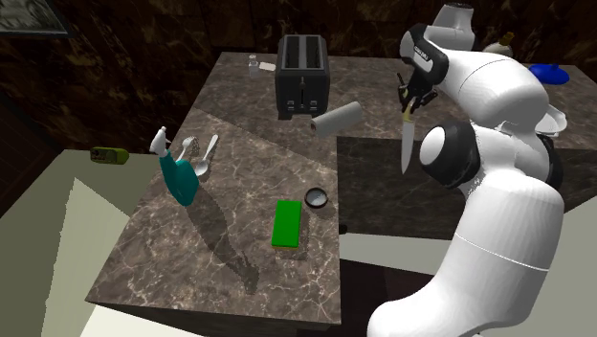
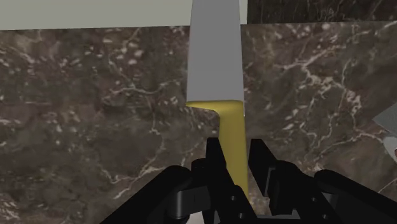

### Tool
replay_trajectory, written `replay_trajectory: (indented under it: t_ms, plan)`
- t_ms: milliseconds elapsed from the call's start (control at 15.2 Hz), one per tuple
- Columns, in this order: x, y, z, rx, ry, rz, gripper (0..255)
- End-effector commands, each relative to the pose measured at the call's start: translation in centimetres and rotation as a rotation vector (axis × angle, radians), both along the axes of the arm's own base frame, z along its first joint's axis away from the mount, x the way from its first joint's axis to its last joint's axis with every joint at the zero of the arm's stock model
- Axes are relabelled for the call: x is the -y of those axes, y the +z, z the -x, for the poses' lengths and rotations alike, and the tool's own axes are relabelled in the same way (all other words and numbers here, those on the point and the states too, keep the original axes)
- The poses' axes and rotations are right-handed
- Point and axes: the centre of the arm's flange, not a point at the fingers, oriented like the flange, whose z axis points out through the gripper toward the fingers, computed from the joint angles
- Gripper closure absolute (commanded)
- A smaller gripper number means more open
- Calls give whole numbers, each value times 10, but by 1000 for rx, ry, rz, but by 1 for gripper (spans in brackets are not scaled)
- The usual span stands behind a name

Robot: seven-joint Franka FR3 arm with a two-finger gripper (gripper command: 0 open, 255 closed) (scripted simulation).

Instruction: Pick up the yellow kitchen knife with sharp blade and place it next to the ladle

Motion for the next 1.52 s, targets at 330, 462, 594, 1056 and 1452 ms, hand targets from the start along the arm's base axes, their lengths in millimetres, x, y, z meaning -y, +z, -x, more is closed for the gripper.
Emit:
replay_trajectory:
  t_ms: [330, 462, 594, 1056, 1452]
  plan:
    - [0, -36, 0, 0, 0, 0, 255]
    - [0, -40, 0, 0, 0, 0, 255]
    - [0, -40, 0, 0, 0, 0, 255]
    - [0, -40, 0, 0, 0, 0, 0]
    - [2, -1, 0, 0, 0, 0, 0]
